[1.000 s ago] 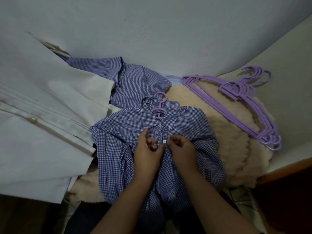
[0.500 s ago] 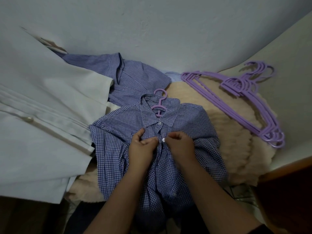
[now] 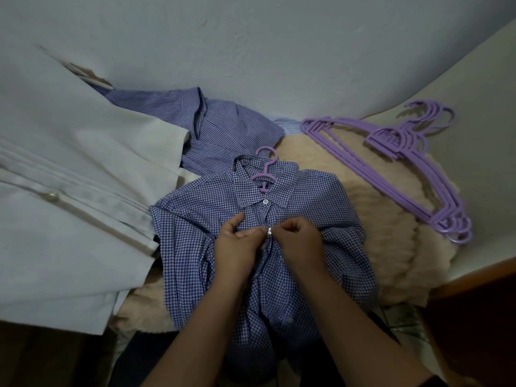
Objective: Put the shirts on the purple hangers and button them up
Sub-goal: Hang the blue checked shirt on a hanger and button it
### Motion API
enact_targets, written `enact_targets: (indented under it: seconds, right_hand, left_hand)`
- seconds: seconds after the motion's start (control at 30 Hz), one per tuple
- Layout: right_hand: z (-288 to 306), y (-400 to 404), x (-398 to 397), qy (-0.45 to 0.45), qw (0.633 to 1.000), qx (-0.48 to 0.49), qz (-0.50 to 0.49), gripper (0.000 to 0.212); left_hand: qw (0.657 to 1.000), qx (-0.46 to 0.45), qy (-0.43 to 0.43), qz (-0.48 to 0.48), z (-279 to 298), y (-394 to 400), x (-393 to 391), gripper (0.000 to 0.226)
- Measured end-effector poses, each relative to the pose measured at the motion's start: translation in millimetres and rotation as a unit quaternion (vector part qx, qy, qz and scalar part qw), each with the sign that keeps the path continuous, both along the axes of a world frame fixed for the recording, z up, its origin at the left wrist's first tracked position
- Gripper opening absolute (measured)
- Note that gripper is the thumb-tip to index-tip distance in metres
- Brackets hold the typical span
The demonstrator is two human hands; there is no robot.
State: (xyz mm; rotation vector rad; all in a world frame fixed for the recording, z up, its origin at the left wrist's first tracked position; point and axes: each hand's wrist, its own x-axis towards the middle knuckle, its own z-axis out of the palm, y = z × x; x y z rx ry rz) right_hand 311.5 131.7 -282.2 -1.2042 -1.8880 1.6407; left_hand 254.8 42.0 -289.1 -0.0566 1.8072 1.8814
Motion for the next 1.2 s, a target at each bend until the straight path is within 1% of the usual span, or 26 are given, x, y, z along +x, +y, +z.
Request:
enact_targets:
  seconds: [0.13, 0.23, 0.37, 0.5, 0.63, 0.7, 0.8, 0.87, 0.93, 0.97, 1.0, 1.07, 1.13, 1.2]
  right_hand:
    - [-2, 2, 0, 0.010, 1.000, -0.008, 0.001, 0.011]
    - [-4, 4, 1, 0.018, 0.999, -0.026, 0.008, 0.009]
    - [-2, 5, 5, 0.060, 0.995, -0.066, 0.036, 0.007]
    - [-2, 7, 7, 0.047, 0.995, -0.023, 0.082, 0.007]
    - [-6, 9, 3, 0.012, 0.998, 0.014, 0.058, 0.014]
    - [-8, 10, 3, 0.009, 0.999, 0.016, 0.049, 0.016]
    - [-8, 9, 6, 0.036, 0.998, -0.002, 0.048, 0.015]
    - [-6, 11, 8, 0.062, 0.996, -0.013, 0.057, 0.013]
    - [-3, 15, 7, 0.068, 0.995, 0.006, 0.075, 0.012]
    - [-2, 16, 6, 0.062, 0.994, 0.026, 0.084, 0.011]
    - [0, 17, 6, 0.050, 0.993, 0.051, 0.094, 0.011]
    - [0, 20, 9, 0.017, 0.989, 0.101, 0.111, 0.014]
    - [0, 23, 18, -0.021, 0.984, 0.125, 0.125, 0.019]
    - [3, 25, 35, -0.059, 0.979, 0.142, 0.138, 0.022]
  left_hand:
    - [0.998, 0.049, -0.028, 0.000, -2, 0, -1, 0.054]
    - [0.998, 0.056, -0.018, -0.019, -3, 1, -1, 0.052]
    - [0.997, 0.068, -0.002, -0.041, -5, 3, -2, 0.057]
    - [0.996, 0.043, 0.031, -0.072, -6, 2, -3, 0.054]
    - [0.995, 0.014, 0.042, -0.088, -6, 2, -3, 0.054]
    - [0.996, 0.004, 0.037, -0.086, -7, 2, -2, 0.051]
    - [0.997, -0.004, 0.000, -0.079, -3, 0, -5, 0.050]
    - [0.995, 0.025, -0.070, -0.072, 3, 1, -11, 0.051]
    - [0.985, 0.066, -0.149, -0.059, 9, 3, -17, 0.050]
    - [0.982, 0.075, -0.166, -0.056, 12, 3, -19, 0.051]
    - [0.982, 0.069, -0.166, -0.059, 13, 3, -19, 0.051]
    - [0.989, 0.021, -0.124, -0.076, 15, -1, -16, 0.053]
    - [0.992, -0.056, -0.042, -0.103, 15, -10, -11, 0.053]
    - [0.984, -0.123, 0.035, -0.128, 16, -24, -4, 0.049]
